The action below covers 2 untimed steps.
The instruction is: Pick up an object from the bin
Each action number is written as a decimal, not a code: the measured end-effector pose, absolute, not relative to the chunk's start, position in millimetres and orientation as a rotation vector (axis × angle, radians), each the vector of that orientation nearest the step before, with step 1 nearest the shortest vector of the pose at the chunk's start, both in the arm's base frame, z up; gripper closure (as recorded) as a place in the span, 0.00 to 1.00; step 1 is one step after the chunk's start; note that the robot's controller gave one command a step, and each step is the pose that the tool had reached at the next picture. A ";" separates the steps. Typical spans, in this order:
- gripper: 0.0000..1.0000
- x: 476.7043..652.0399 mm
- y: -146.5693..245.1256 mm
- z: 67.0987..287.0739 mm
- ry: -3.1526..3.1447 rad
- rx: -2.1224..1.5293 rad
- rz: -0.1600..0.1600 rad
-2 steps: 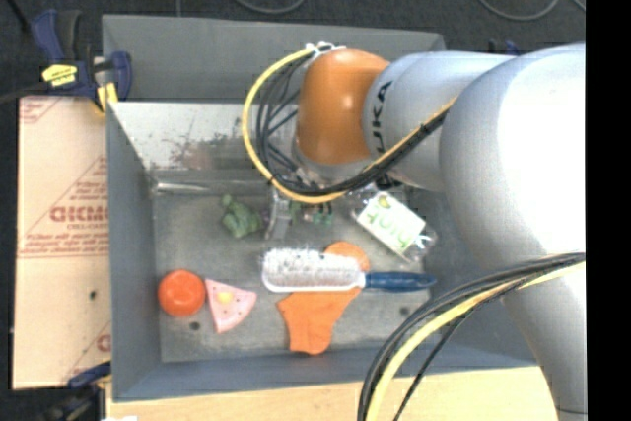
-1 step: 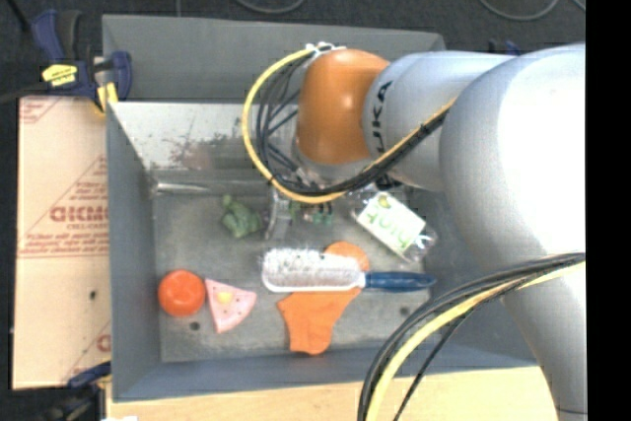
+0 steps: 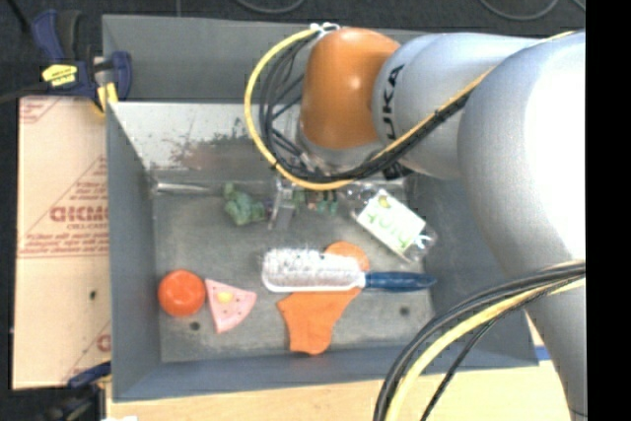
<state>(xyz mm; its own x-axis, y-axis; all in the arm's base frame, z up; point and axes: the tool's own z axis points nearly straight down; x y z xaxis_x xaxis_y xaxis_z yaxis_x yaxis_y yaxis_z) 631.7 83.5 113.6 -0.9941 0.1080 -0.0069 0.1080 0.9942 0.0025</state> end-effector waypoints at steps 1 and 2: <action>1.00 634.2 85.5 142.7 3.118 0.170 0.008; 1.00 628.2 91.6 161.1 3.134 0.174 0.002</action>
Offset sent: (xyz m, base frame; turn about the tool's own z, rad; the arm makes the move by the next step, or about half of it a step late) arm -0.0054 0.0172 0.0848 0.0068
